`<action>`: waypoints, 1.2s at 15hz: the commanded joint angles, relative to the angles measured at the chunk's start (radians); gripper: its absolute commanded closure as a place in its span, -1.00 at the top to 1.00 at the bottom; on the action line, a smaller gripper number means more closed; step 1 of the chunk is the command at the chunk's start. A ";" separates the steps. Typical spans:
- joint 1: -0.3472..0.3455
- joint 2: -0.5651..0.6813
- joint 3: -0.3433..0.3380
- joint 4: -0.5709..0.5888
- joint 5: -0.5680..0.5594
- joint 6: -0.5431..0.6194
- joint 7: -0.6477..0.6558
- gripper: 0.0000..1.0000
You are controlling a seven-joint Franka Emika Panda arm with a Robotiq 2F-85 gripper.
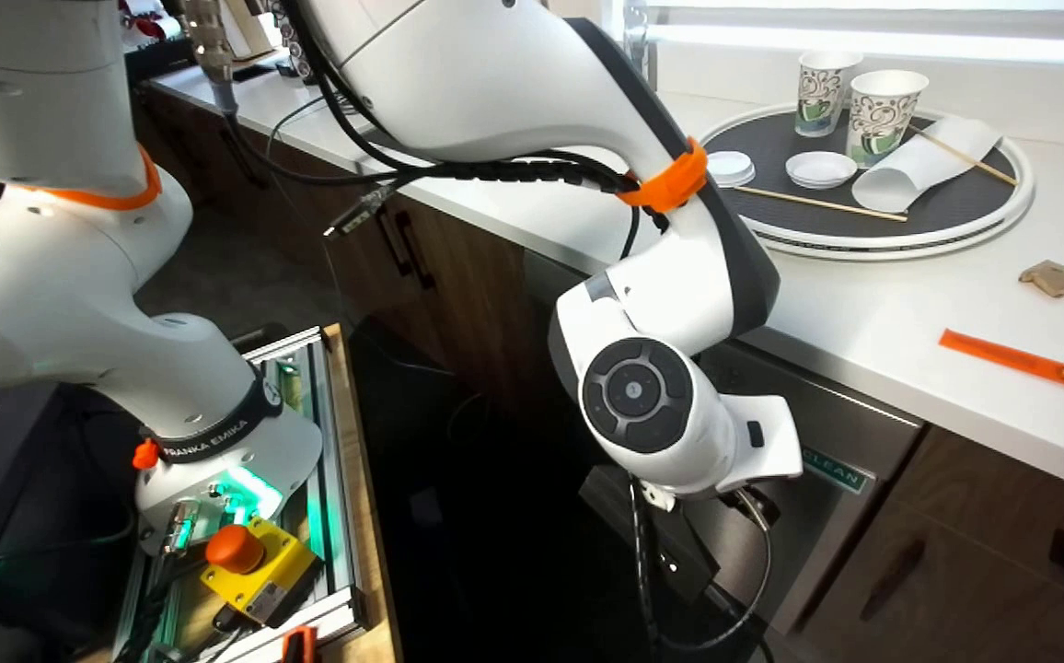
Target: Press a button on the dishwasher
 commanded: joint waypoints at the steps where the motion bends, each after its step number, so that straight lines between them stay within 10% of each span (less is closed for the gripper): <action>1: -0.061 0.068 0.051 0.072 0.110 -0.037 -0.149 1.00; 11: 0.023 0.079 -0.031 0.080 0.111 -0.088 -0.134 1.00; 17: -0.034 0.145 0.044 0.156 0.146 -0.075 -0.203 1.00; 18: -0.038 0.153 0.050 0.167 0.151 -0.079 -0.205 0.50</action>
